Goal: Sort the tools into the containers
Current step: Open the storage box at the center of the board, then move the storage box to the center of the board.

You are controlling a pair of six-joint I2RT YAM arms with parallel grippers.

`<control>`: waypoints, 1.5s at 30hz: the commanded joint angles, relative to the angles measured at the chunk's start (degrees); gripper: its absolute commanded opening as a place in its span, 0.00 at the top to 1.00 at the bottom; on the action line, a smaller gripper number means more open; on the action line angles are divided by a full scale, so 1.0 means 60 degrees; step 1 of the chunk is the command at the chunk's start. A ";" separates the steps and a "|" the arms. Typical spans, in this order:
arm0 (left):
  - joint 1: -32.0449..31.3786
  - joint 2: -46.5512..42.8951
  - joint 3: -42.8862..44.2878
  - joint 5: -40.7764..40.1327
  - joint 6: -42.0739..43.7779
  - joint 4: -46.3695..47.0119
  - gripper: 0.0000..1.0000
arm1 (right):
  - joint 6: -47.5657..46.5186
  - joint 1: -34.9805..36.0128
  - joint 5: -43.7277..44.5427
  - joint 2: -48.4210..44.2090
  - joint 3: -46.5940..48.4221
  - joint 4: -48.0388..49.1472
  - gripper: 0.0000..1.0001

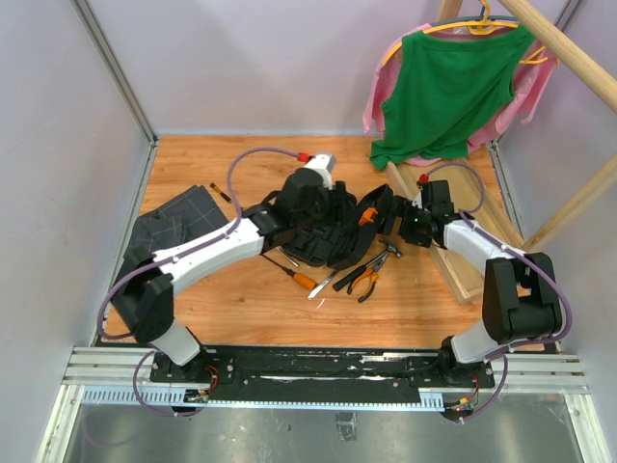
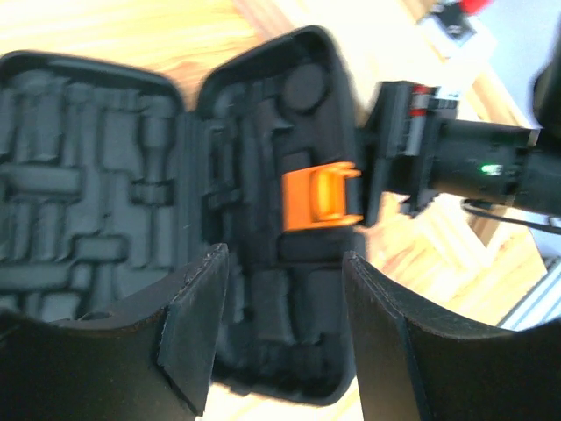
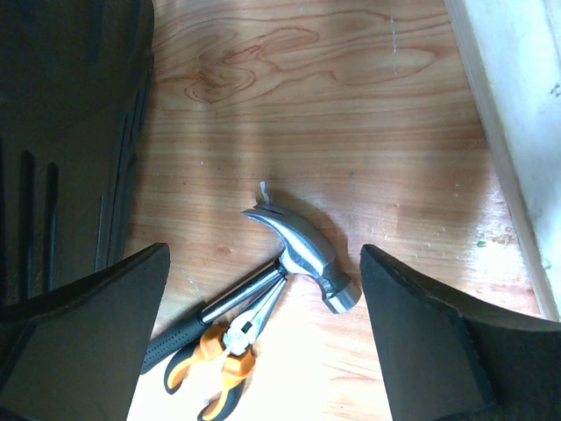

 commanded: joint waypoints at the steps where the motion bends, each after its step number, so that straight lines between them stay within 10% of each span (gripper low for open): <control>1: 0.0950 -0.1453 -0.1352 -0.0372 -0.0082 0.0060 0.41 | 0.0139 -0.0243 0.0290 -0.0458 0.0045 -0.0339 0.09; 11: 0.2027 -0.3331 -0.3094 -0.1130 0.0417 -0.0833 0.37 | 0.0371 -0.0407 0.2148 -0.2132 -0.0385 -0.1480 0.05; 23: 0.2051 -0.3324 -0.1643 -0.1404 0.1237 -0.2763 0.37 | 0.0192 -0.0422 0.3386 -0.3832 -0.0634 -0.3096 0.04; 45: 0.2051 -0.3475 -0.1458 -0.1389 0.2139 -0.3473 0.37 | 0.0896 -0.0408 0.1890 -0.0192 0.1099 -0.1320 0.13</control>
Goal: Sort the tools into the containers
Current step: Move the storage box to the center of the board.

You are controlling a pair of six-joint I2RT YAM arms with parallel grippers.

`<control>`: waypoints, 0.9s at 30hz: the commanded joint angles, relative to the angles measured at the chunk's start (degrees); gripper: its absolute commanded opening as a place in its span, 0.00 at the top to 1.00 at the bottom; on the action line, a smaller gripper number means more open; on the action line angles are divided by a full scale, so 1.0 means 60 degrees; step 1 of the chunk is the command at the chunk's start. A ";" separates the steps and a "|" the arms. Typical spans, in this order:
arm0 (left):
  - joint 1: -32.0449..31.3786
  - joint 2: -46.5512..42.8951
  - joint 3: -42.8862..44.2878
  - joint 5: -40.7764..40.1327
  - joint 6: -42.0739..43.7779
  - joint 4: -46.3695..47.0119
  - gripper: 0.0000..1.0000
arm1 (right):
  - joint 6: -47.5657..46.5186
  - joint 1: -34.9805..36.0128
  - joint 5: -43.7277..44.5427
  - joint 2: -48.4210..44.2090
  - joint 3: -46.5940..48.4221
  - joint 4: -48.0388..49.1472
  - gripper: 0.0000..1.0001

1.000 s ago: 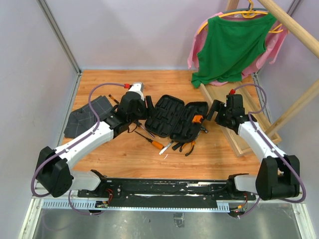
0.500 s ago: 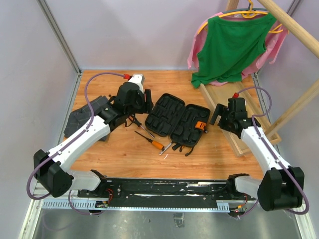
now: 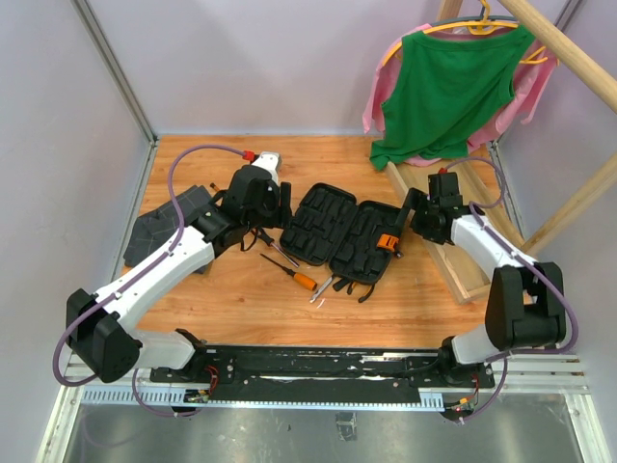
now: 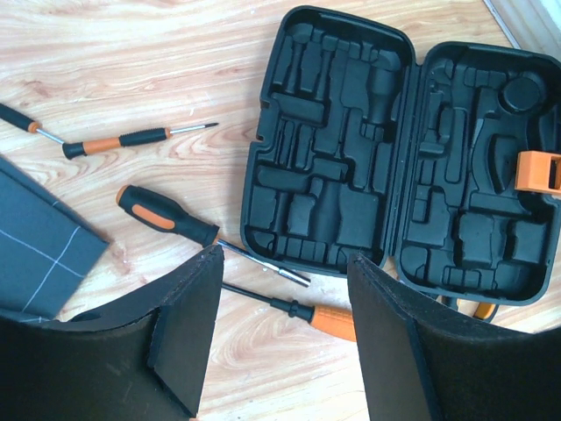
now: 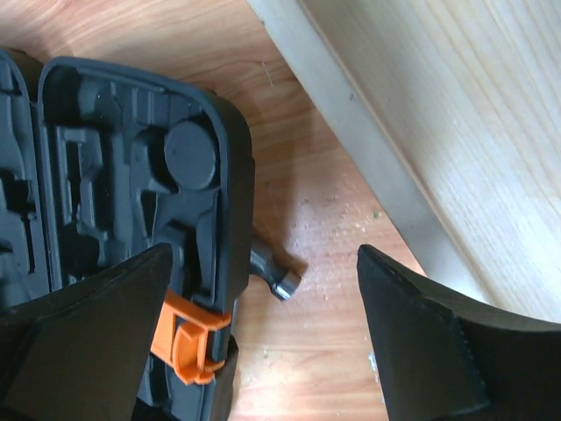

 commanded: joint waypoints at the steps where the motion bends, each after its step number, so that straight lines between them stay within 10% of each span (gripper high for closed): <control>1: 0.0075 -0.0208 -0.0094 -0.0043 0.0134 0.0079 0.37 | 0.0179 -0.0094 -0.0252 0.0772 0.0586 0.0290 0.14; 27: 0.0450 -0.0236 -0.0215 0.0191 0.0017 0.0057 0.38 | 0.0454 -0.0077 -0.1009 0.1883 0.1784 0.0194 0.81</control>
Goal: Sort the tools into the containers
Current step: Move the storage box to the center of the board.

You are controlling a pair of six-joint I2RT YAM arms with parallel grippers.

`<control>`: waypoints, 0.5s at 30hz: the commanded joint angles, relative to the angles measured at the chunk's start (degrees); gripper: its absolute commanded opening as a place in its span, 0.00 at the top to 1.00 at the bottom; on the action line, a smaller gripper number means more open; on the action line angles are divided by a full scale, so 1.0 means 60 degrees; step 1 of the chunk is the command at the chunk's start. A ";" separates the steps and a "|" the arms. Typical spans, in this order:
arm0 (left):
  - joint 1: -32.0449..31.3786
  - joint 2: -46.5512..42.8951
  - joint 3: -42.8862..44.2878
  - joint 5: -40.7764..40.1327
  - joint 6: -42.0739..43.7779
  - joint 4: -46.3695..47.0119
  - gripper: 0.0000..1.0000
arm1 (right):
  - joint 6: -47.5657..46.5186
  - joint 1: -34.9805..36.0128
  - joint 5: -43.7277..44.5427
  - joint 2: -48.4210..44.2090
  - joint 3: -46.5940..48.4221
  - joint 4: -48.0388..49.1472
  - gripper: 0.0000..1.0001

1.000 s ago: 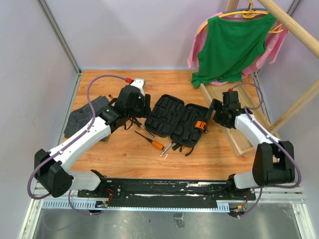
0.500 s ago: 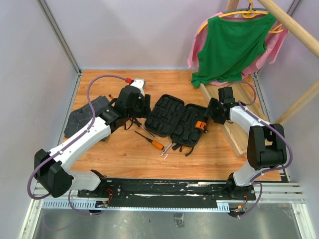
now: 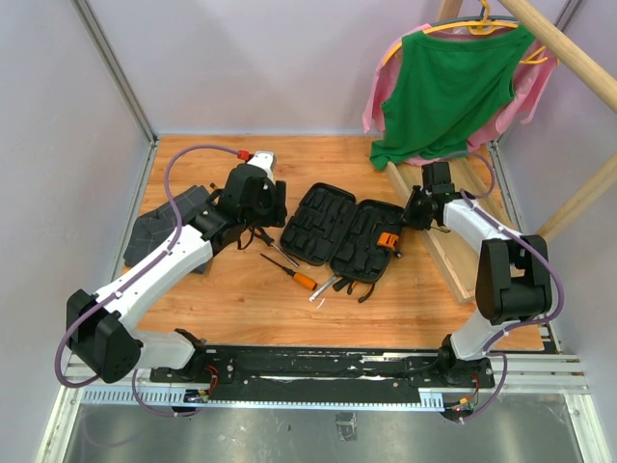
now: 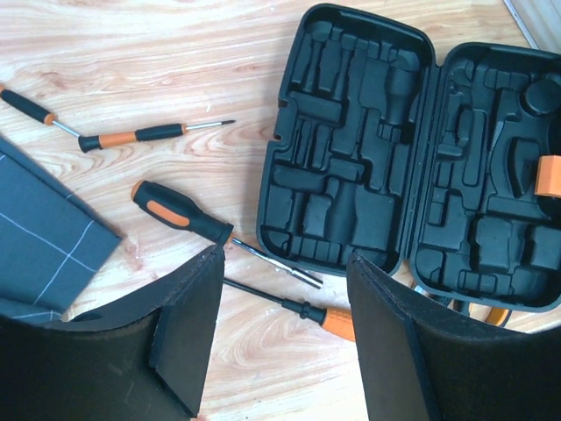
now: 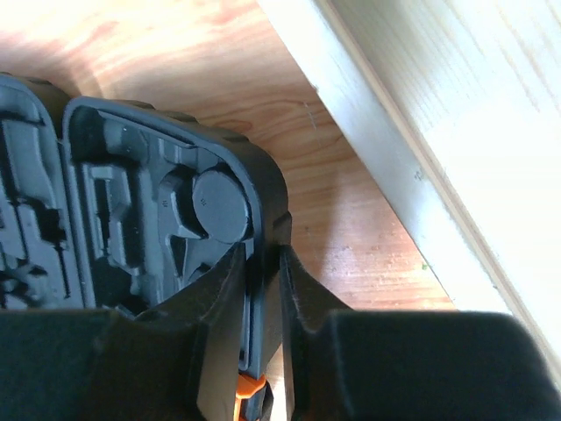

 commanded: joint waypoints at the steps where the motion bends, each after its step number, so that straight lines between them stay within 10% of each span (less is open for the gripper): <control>1: 0.0147 -0.0237 -0.0127 0.0137 0.0009 0.0078 0.38 | 0.0131 -0.0076 -0.0229 0.0004 0.0697 -0.0063 0.84; 15: 0.0297 -0.0268 -0.0194 0.0319 -0.0020 0.0114 0.38 | -0.0180 -0.0022 -0.0410 0.1154 0.3134 -0.0670 0.97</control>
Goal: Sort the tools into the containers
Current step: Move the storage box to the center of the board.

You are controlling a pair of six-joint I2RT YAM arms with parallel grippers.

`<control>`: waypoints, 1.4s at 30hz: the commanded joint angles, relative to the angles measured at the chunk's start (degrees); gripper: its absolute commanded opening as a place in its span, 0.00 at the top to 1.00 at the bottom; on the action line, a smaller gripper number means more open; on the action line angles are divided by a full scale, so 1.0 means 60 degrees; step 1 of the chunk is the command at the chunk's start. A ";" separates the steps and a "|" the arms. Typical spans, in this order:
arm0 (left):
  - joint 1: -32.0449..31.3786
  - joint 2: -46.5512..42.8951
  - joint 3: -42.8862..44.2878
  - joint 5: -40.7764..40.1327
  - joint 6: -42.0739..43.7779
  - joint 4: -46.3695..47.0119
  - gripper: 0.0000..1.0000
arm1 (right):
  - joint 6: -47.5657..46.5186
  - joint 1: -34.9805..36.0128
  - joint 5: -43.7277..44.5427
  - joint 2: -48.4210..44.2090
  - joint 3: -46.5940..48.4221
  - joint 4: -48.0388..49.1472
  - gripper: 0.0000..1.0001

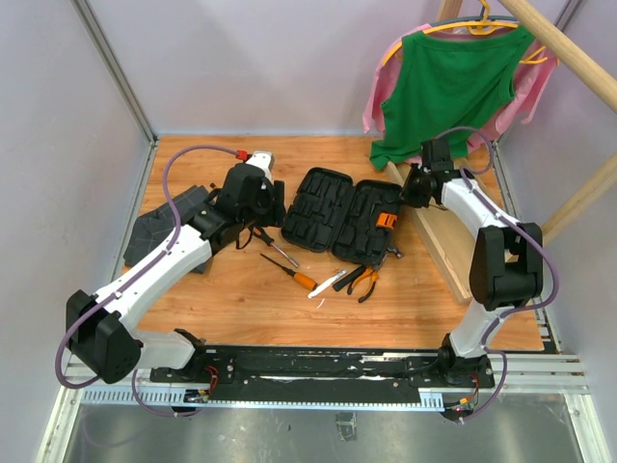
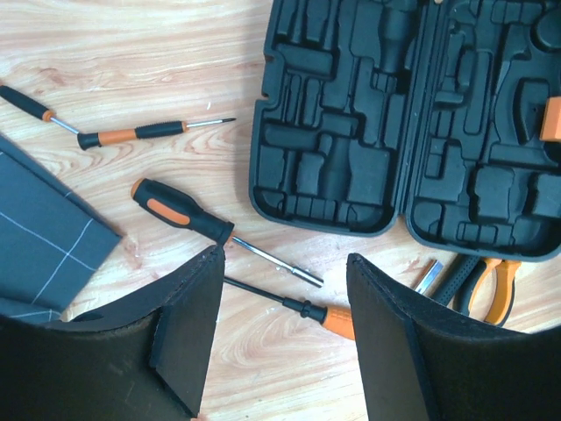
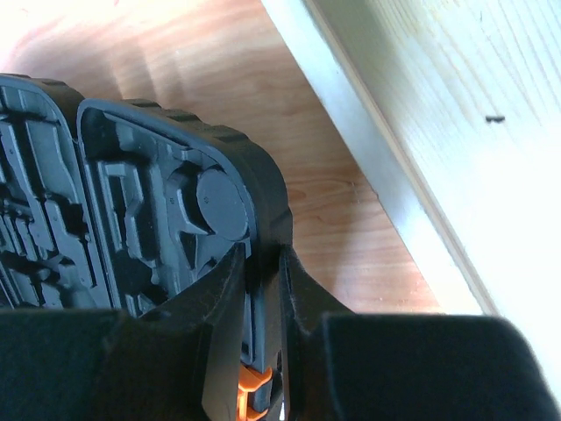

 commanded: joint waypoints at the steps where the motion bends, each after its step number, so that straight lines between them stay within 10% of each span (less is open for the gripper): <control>1: 0.0137 -0.0237 -0.0145 0.0137 -0.0009 0.0102 0.38 | -0.0048 -0.0018 -0.0319 0.0490 0.1164 -0.0073 0.97; 16: 0.0342 -0.0151 -0.0164 0.0399 -0.0024 0.0125 0.38 | -0.2477 0.0219 -0.1811 0.3183 0.4675 -0.0461 0.91; 23: 0.0410 -0.0171 -0.0196 0.0535 -0.0068 0.0141 0.39 | -0.3191 0.0392 -0.1742 0.3890 0.5756 -0.0826 0.70; 35: 0.0521 -0.0250 -0.0210 0.0656 -0.0097 0.0174 0.38 | -0.3929 0.0926 0.0859 0.1779 0.3598 -0.0352 0.28; 42: 0.0565 -0.0266 -0.0254 0.0644 -0.0097 0.0174 0.39 | -0.4254 0.1957 0.2037 0.1278 0.2541 -0.0324 0.26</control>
